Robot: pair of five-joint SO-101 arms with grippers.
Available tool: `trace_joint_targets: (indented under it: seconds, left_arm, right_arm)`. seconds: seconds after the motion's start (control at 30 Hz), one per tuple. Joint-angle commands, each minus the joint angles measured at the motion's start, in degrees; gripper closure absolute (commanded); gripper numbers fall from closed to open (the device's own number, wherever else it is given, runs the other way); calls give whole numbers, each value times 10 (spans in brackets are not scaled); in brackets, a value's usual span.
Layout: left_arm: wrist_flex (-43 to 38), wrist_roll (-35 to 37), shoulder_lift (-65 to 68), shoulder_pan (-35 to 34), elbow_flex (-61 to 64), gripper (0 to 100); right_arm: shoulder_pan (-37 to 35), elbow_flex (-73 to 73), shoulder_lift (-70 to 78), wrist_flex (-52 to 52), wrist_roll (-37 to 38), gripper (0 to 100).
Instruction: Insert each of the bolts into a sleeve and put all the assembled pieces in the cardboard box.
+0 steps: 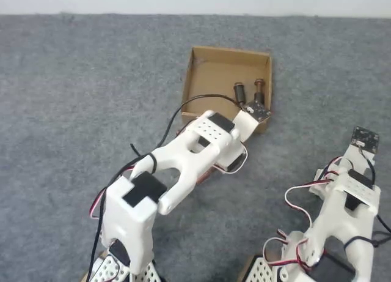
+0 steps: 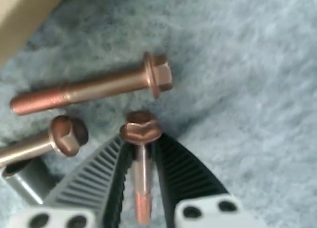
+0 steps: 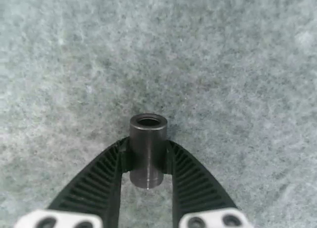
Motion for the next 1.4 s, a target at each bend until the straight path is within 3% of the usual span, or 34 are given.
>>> trace_joint_targets:
  seconds: [0.0, 0.4, 0.63, 0.77, 1.1, 1.37]
  left_arm:
    - [26, -8, 26, -4, -44, 989]
    - [64, -4, -103, -5, -1, 989]
    - [4, 2, -248, -5, 101, 989]
    - [-59, 55, -317, -8, 165, 989]
    - [-149, 122, -386, -152, 238, 989]
    - [-266, 126, -454, -279, 376, 990]
  right_arm:
    - [-8, -4, -19, -9, -1, 989]
    - [-9, -2, -19, -17, -1, 989]
    - [-19, 11, -19, -36, 19, 991]
    - [-22, 11, -19, -36, 23, 991]
    - [-33, 11, -19, -62, 27, 991]
    - [-129, -6, -23, -80, 27, 991]
